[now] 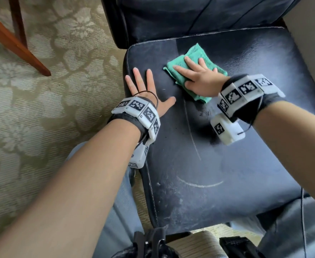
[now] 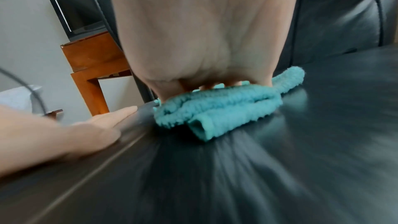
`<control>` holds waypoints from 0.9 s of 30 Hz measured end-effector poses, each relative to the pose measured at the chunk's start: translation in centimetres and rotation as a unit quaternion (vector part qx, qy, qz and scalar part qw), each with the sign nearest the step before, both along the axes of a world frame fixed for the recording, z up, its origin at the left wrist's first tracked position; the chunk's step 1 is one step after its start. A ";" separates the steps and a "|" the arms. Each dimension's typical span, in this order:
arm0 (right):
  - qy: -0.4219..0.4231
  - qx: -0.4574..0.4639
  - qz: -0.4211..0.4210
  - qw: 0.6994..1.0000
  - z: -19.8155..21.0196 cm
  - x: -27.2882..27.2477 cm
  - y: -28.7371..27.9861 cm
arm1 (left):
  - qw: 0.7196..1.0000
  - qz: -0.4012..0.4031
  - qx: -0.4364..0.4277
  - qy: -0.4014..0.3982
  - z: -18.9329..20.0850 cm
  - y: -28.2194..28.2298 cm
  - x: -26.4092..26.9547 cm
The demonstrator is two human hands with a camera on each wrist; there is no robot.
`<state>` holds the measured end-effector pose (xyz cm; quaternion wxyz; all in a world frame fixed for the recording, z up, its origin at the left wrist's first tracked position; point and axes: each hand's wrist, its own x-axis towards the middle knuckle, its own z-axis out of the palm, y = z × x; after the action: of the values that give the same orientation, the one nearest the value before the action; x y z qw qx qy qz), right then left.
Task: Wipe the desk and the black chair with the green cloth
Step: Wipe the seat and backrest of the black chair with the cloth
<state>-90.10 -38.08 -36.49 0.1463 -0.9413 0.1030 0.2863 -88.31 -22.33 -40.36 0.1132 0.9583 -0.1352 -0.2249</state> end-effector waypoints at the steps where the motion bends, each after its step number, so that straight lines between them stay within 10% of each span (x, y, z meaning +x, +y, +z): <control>1: -0.002 -0.007 -0.004 1.000 0.0 1.1 0.1 | 1.000 -0.001 0.001 0.002 0.1 0.0 0.0; 14: 0.003 -0.072 -0.001 0.997 0.0 9.5 1.3 | 0.999 -0.004 0.041 0.033 0.2 -0.3 0.4; 27: 0.003 -0.021 0.062 0.998 0.7 -1.3 1.2 | 0.990 0.034 -0.089 0.105 1.8 1.7 -0.5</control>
<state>-91.40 -36.90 -35.83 0.1086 -0.9477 0.0511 0.2958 -88.78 -20.60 -38.59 0.2194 0.9196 -0.1096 -0.3070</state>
